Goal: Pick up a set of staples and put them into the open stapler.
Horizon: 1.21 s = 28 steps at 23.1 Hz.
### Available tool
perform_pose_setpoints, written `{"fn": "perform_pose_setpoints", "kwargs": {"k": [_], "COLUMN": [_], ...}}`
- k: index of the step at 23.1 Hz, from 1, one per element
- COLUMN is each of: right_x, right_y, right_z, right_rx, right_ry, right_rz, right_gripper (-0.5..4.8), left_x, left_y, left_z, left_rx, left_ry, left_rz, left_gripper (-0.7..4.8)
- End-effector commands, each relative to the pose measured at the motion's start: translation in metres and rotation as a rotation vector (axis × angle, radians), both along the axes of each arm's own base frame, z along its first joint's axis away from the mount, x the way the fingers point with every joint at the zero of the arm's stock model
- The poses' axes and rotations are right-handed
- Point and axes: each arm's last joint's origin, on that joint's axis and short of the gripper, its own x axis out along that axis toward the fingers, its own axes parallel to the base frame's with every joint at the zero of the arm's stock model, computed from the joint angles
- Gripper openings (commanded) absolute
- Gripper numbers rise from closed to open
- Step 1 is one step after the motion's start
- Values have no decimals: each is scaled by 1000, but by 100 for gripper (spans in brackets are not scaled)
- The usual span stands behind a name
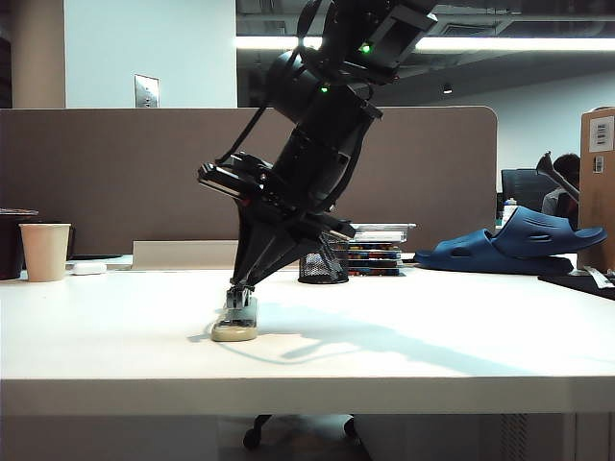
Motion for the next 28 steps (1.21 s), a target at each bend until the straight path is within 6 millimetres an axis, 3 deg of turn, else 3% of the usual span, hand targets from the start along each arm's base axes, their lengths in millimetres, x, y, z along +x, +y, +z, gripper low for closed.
{"fn": "perform_pose_setpoints", "kwargs": {"k": [1,3,5,20,28], "right_x": [0,0,0,3,3], "right_y": [2,2,2,5,6], "right_z": [2,3,3,24,24], "right_rx": [14,15,16,51,71], "right_ry": [1,1,-1,-45,-18], "right_rz": [8,8,8,9,-30], "right_gripper": [59,41,-8,-8,-8], "left_x": [0,0,0,0,0], "left_y": [0,0,0,0,0], "left_z": [-1,-1,-1,-1,-1], "left_rx": [4,4,4,4,4], "left_ry": [5,5,5,5,5], "left_rz": [4,4,4,4,4], "left_gripper": [-6,-6,-6,-6,-6]}}
